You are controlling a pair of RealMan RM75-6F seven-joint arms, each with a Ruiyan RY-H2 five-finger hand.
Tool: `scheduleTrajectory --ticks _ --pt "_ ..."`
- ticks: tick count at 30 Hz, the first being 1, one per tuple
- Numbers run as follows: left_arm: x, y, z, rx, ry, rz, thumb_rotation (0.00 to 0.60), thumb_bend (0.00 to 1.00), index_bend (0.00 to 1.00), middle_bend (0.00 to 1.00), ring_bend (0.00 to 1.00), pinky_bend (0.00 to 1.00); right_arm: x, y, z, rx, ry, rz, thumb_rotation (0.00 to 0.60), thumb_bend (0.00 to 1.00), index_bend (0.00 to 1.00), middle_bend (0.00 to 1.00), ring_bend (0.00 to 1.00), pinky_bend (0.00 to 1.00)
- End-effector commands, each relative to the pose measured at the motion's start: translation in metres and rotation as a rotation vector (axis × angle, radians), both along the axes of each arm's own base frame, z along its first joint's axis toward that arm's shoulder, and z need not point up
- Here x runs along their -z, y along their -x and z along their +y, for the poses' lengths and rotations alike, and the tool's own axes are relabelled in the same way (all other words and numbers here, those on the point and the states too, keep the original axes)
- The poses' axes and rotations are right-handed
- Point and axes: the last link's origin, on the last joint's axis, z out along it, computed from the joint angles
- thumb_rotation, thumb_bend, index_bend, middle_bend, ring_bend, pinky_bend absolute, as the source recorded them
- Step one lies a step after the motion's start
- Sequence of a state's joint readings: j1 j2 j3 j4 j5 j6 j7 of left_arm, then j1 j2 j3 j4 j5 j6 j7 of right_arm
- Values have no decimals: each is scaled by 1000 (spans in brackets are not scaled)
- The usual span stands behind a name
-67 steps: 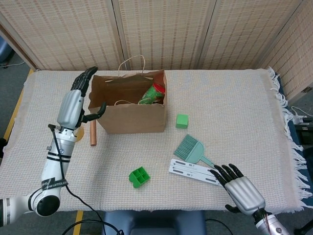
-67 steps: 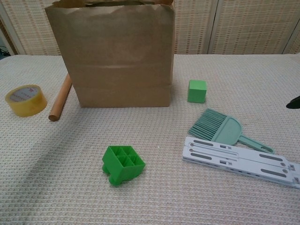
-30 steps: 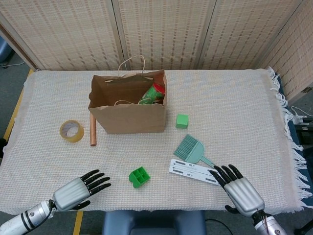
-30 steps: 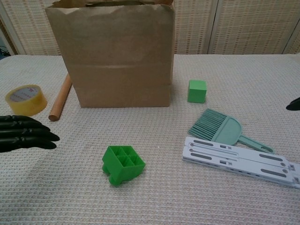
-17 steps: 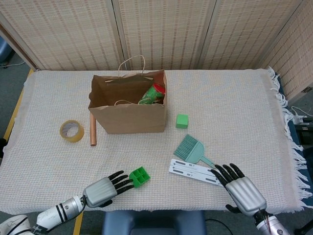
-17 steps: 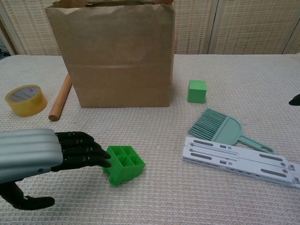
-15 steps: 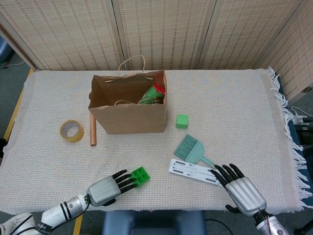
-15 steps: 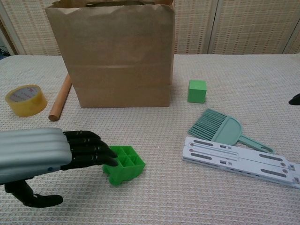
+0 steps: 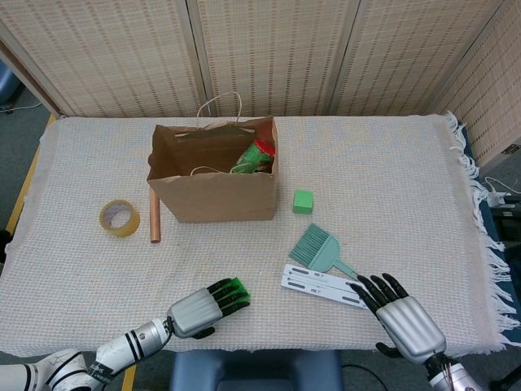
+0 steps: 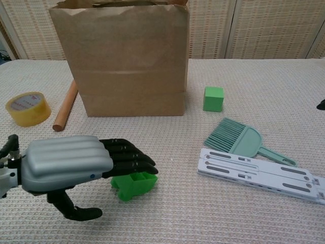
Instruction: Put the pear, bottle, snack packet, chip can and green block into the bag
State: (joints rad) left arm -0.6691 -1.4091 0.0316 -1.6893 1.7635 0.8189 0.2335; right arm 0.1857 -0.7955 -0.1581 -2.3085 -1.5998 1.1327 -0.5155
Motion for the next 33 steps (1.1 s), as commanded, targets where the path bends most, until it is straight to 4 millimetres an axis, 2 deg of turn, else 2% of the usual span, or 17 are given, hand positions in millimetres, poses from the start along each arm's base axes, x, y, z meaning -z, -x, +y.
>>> scheduleTrajectory --ticks 1,16,28,33 --pt "6 -6 1 9 4 0 600 335 0 0 0 32 -1 0 1 0 0 0 600 59 0 0 0 0" --pt "32 -18 17 20 -3 -3 600 347 0 0 0 32 -5 -1 0 4 -1 -3 600 58 0 0 0 0" --pt "49 -12 23 -61 -3 -7 600 355 0 0 0 36 -5 0 -1 4 -3 -3 600 59 0 0 0 0" --pt "50 -12 27 -71 -14 -20 600 392 0 0 0 50 -5 -1 -2 2 -1 -5 600 58 0 0 0 0"
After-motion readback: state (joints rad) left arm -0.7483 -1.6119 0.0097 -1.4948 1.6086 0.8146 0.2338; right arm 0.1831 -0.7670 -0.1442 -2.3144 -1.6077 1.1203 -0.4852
